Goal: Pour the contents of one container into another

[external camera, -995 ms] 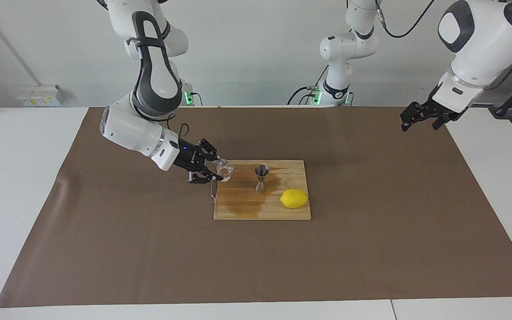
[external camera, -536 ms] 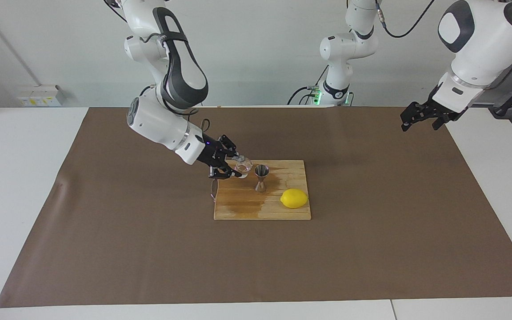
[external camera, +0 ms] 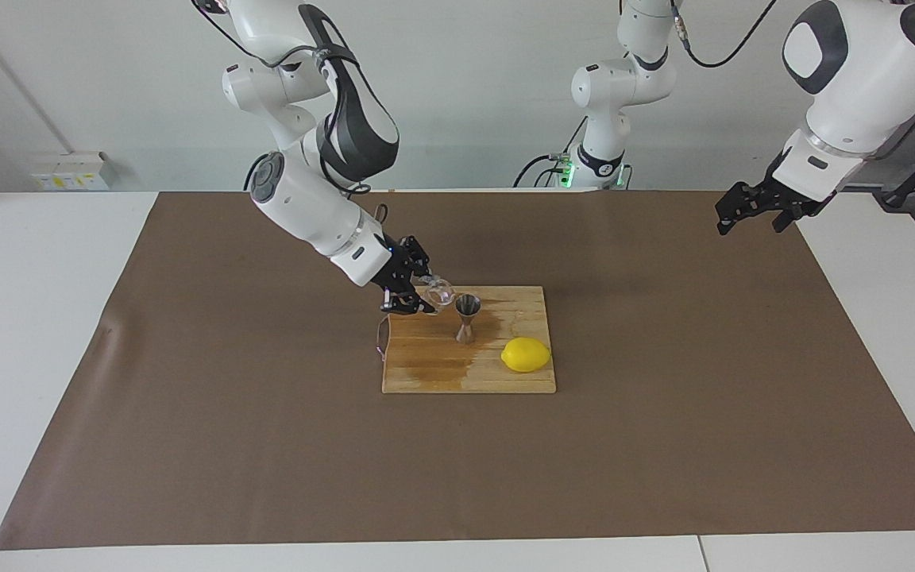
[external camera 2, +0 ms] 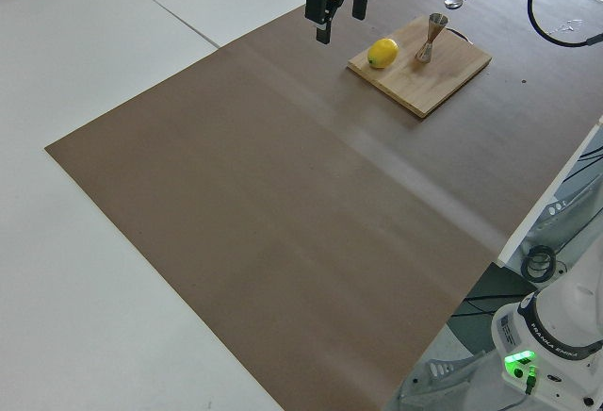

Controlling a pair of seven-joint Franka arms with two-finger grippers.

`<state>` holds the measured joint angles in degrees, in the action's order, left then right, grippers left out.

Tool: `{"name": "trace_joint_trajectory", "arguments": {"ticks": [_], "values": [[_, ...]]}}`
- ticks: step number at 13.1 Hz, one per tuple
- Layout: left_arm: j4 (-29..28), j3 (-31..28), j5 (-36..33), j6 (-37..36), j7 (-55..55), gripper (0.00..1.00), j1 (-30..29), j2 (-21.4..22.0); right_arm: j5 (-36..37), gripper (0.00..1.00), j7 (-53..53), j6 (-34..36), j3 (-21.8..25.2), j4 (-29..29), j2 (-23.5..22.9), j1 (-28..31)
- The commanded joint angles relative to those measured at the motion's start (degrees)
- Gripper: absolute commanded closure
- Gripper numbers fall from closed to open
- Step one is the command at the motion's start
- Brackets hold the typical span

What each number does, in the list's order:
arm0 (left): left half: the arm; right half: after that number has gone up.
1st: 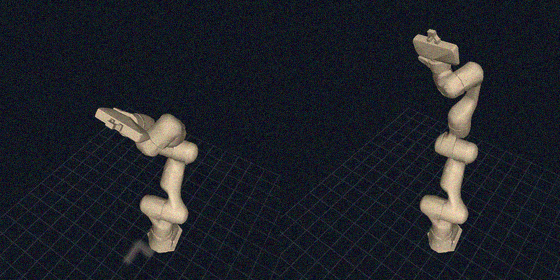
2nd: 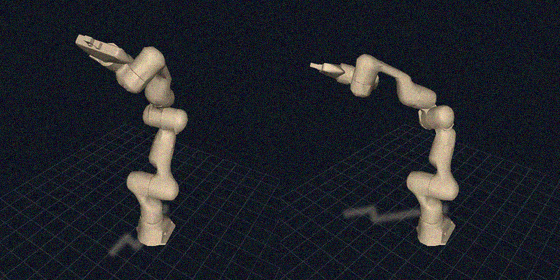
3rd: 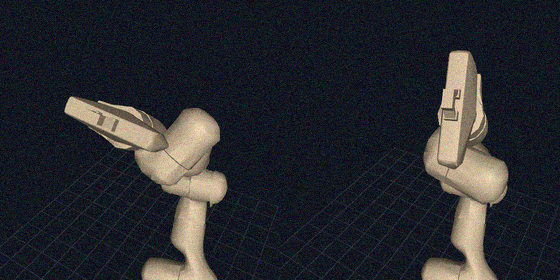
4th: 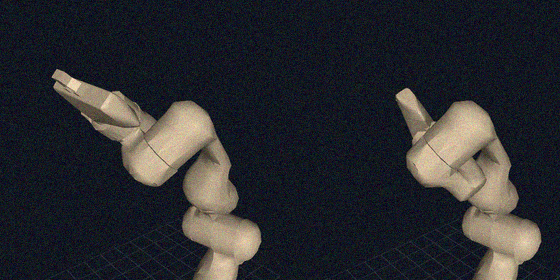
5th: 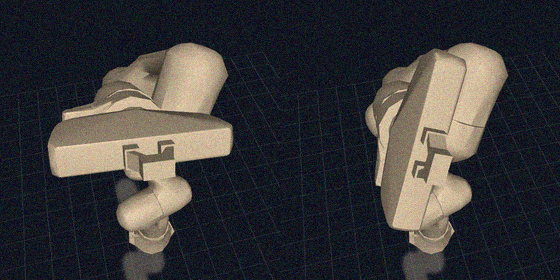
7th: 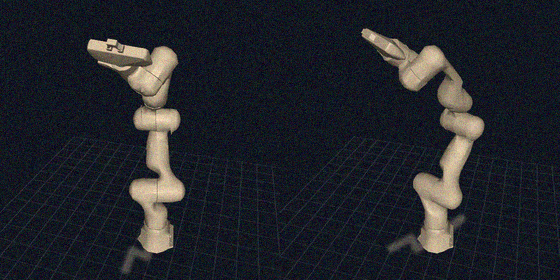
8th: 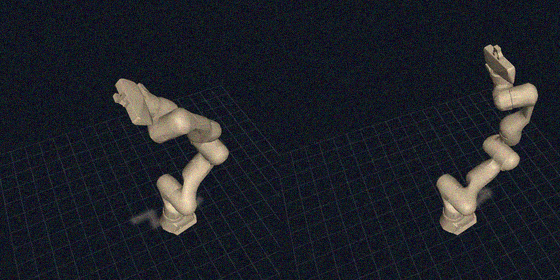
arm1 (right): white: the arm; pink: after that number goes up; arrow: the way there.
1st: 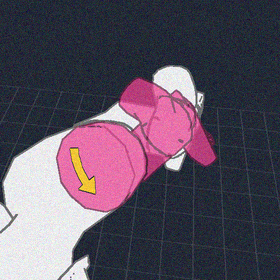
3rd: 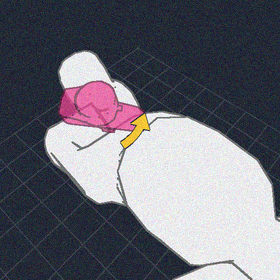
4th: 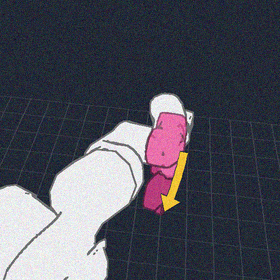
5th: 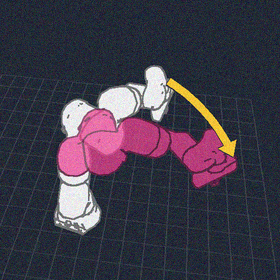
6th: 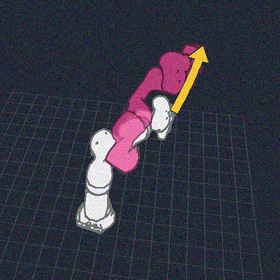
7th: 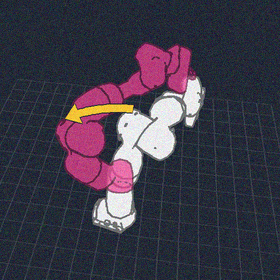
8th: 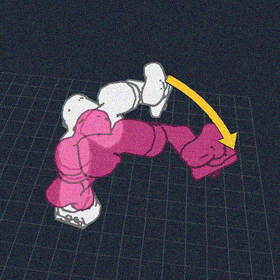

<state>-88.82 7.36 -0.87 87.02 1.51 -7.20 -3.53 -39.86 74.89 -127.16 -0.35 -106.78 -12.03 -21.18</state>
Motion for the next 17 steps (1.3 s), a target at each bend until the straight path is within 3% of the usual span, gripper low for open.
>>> {"name": "trace_joint_trajectory", "arguments": {"ticks": [1, 9, 17], "values": [[-2.15, 0.02, -0.89, 0.87, -0.64, 0.0, -0.19, 1.86, 2.77, 1.0, -3.69, -0.45, 0.0, 0.34, 0.52, -1.13], [-2.15, 0.11, -0.89, 0.87, -0.64, 0.0, -0.19, 1.86, 11.55, 1.0, -14.93, 0.25, 0.0, 1.31, 0.52, -1.49], [-2.15, 0.02, -0.89, 0.87, -0.64, 0.0, -0.19, 1.86, 18.58, 1.0, -24.96, 2.44, 0.09, 5.96, -0.89, -3.16]]}}
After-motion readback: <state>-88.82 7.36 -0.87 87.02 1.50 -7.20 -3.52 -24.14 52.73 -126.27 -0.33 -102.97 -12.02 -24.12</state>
